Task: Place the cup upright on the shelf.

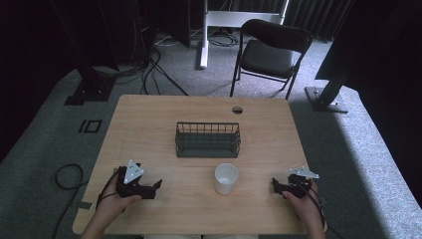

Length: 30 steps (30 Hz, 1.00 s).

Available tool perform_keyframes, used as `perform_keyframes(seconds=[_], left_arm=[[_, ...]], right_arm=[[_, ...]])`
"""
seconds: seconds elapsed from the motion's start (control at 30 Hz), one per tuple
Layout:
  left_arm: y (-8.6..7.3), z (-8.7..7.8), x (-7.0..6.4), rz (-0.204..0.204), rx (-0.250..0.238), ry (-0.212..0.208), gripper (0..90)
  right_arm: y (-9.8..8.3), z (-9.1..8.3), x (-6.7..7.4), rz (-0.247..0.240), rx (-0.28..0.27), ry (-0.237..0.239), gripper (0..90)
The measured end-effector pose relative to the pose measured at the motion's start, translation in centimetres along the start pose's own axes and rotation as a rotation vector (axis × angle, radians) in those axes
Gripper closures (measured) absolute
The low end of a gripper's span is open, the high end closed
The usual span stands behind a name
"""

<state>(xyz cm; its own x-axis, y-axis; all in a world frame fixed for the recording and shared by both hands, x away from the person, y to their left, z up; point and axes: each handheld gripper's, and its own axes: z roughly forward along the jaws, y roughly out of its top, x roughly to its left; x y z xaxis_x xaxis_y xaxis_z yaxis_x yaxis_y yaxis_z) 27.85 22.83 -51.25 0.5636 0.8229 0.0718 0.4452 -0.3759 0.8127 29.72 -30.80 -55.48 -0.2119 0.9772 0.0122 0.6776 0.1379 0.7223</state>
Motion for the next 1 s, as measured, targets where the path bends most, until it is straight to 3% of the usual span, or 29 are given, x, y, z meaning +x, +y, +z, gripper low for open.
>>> perform_keyframes(seconds=[0.3,0.37,0.5,0.73,0.83,1.0], left_arm=[[1.5,-0.3,-1.6,0.035,-0.046,-0.066,0.3],[1.8,-0.2,-2.2,0.06,-0.053,-0.082,0.2],[2.2,0.1,-2.9,0.072,-0.052,-0.119,0.2],[2.5,0.8,-4.2,0.107,-0.047,-0.148,0.3],[2.7,1.5,-5.4,0.124,-0.054,-0.185,0.3],[3.0,2.2,-6.8,0.159,-0.047,-0.212,0.2]], right_arm=[[0.0,0.0,0.0,0.0,0.0,0.0,10.8],[0.0,0.0,0.0,0.0,0.0,0.0,10.8],[0.0,0.0,0.0,0.0,0.0,0.0,10.8],[0.0,0.0,0.0,0.0,0.0,0.0,10.9],[0.0,0.0,0.0,0.0,0.0,0.0,10.9],[0.0,0.0,0.0,0.0,0.0,0.0,10.8]])
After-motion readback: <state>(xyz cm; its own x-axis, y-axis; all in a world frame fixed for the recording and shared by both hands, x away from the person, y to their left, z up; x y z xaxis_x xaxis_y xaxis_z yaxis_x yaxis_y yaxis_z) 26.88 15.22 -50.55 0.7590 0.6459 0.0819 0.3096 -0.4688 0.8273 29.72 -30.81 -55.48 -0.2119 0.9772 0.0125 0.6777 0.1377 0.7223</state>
